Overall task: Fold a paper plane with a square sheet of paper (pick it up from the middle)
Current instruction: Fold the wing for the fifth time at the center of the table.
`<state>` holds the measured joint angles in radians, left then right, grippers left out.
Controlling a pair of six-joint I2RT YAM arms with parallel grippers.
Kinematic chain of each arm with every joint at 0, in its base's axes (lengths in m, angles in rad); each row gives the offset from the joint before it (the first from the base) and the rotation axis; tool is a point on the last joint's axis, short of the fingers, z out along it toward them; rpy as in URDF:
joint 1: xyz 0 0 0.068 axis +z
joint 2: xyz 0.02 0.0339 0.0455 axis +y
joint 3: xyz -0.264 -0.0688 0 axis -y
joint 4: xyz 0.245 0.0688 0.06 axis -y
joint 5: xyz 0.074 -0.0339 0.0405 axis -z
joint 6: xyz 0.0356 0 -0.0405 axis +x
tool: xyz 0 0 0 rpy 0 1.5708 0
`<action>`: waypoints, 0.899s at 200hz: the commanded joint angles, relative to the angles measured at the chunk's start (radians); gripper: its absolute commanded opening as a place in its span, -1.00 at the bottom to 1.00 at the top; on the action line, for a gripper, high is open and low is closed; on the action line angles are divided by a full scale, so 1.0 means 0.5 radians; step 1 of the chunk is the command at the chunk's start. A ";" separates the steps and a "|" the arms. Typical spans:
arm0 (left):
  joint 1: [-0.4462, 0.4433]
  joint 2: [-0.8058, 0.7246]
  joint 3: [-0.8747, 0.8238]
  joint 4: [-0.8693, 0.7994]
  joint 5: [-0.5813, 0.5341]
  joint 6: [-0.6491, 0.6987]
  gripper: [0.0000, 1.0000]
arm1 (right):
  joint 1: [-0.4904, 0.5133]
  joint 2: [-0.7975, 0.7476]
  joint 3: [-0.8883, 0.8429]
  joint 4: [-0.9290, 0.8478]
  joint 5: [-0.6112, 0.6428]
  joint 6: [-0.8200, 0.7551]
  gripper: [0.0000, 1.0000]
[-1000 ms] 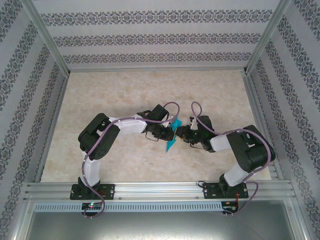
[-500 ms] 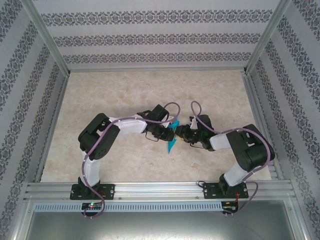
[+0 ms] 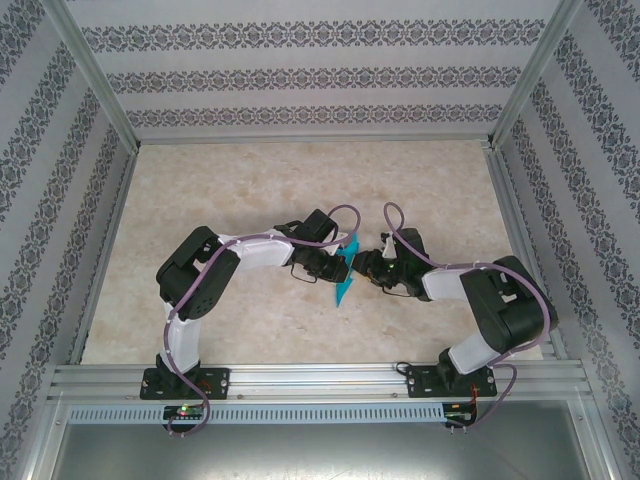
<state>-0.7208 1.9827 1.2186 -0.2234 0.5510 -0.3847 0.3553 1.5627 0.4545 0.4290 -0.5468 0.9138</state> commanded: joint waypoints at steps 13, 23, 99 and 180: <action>-0.013 -0.013 -0.047 0.053 0.058 0.001 -0.72 | 0.004 0.055 0.075 -0.045 0.016 -0.008 -0.30; -0.013 -0.024 -0.053 0.065 0.064 0.002 -0.72 | 0.005 0.067 0.083 -0.045 0.009 -0.008 -0.30; 0.012 -0.073 -0.104 0.134 0.090 -0.031 -0.73 | 0.013 0.077 0.136 -0.203 0.088 -0.075 -0.30; 0.013 -0.061 -0.099 0.128 0.107 0.009 -0.69 | 0.056 0.063 0.189 -0.252 0.077 -0.110 -0.51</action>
<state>-0.7181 1.9755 1.1816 -0.1677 0.5842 -0.3923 0.3649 1.5871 0.5163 0.3283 -0.5308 0.8894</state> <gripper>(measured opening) 0.149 0.248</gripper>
